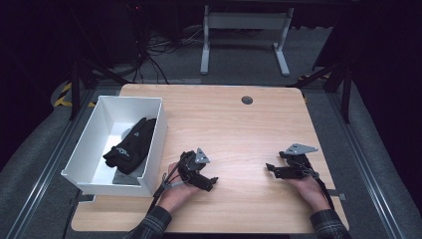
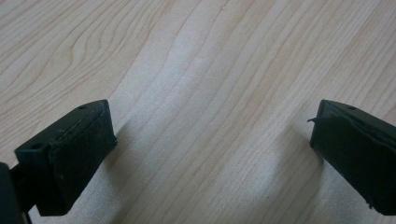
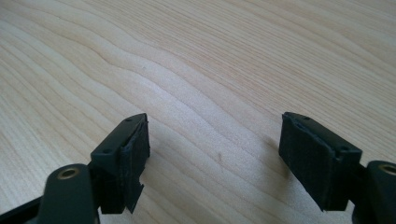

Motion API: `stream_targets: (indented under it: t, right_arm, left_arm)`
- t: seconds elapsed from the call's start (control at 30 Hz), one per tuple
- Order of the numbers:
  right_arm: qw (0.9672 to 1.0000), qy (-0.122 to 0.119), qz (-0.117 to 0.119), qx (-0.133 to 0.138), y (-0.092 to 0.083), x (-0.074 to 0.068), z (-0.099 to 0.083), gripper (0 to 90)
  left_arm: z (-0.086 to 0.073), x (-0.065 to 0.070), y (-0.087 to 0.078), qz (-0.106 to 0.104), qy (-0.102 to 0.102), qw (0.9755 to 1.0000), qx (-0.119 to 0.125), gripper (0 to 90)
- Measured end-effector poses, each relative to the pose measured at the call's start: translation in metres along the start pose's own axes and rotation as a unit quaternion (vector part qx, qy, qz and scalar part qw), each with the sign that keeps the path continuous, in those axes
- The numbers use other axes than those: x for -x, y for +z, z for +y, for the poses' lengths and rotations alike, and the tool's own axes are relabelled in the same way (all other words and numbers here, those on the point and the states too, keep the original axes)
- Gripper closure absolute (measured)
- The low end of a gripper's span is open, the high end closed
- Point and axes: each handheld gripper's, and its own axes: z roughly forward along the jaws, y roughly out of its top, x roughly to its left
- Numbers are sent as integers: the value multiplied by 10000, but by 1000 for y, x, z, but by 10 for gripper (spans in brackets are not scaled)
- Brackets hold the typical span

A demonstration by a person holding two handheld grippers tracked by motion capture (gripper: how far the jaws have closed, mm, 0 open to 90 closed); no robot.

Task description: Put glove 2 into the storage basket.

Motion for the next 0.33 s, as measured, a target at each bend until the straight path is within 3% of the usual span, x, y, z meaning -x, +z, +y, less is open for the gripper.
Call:
stream_targets:
  t: [0.33]
  right_arm:
    - [10000, -3, 1, -1, 0, 0, 0, 252]
  left_arm:
    - [0, 0, 0, -26, 6, 10000, -6, 7]
